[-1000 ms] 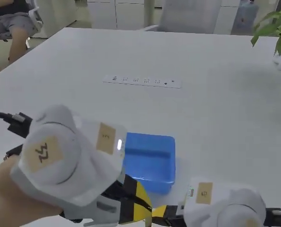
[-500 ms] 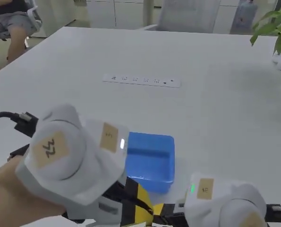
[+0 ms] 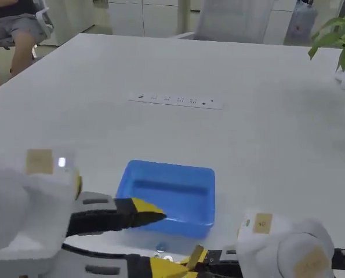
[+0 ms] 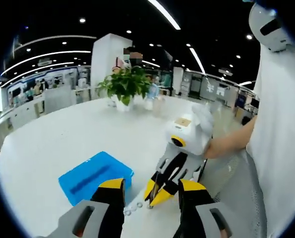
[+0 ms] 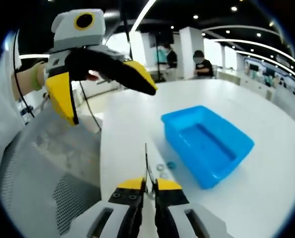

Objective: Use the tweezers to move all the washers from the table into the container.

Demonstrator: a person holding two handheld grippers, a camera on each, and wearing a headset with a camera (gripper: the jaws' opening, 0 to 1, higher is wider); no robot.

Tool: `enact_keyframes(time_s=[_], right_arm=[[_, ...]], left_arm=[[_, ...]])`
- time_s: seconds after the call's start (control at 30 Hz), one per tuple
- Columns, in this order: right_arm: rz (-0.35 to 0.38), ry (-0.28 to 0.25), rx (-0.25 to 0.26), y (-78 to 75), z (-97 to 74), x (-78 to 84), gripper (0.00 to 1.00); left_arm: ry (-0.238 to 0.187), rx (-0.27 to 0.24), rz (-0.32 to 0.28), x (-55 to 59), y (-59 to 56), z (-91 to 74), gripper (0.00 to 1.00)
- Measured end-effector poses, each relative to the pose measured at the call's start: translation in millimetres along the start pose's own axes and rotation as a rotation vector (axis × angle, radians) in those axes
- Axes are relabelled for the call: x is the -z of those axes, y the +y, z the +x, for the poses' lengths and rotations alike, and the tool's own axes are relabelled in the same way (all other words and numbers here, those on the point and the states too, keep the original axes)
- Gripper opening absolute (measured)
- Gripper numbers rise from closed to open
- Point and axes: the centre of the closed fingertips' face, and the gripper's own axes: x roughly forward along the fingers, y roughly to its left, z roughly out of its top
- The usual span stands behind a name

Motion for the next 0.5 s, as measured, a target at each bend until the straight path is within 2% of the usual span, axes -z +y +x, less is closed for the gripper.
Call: enact_keyframes(time_s=[0.07, 0.1, 0.13, 0.2, 0.23, 0.33, 0.4, 0.43, 0.47, 0.5], right_arm=[[0.013, -0.003, 0.005, -1.1, -0.2, -0.1, 0.04], [0.019, -0.006, 0.008, -1.8, -0.3, -0.2, 0.04], [0.026, -0.009, 0.011, -2.6, -0.3, -0.4, 0.04], [0.043, -0.017, 0.009, -3.6, -0.5, -0.4, 0.04], [0.064, -0.026, 0.004, -4.0, -0.5, -0.4, 0.04], [0.098, -0.038, 0.005, -6.5, -1.5, 0.3, 0.04], [0.112, -0.040, 0.014, -9.1, -4.1, 1.3, 0.04], [0.120, -0.042, 0.020, -10.6, -5.7, 1.8, 0.04], [0.128, -0.044, 0.024, -11.6, -6.7, 2.1, 0.04], [0.142, -0.048, 0.026, -12.9, -7.9, 2.3, 0.04]], left_arm=[[-0.009, -0.092, -0.028, 6.1, 12.8, -12.3, 0.49], [-0.027, -0.154, -0.050, 10.4, 22.2, -21.3, 0.52], [-0.047, -0.191, -0.076, 12.2, 27.2, -27.2, 0.55], [-0.096, -0.261, -0.169, 17.6, 36.7, -40.3, 0.61], [-0.133, -0.304, -0.199, 18.6, 42.6, -47.4, 0.62], [-0.181, -0.360, -0.208, 19.9, 47.4, -59.0, 0.64], [-0.199, -0.432, -0.188, 22.7, 55.0, -67.6, 0.65], [-0.227, -0.459, -0.175, 21.9, 58.4, -70.4, 0.66], [-0.246, -0.476, -0.184, 22.2, 61.3, -71.9, 0.68], [-0.278, -0.498, -0.217, 23.4, 65.2, -73.1, 0.69]])
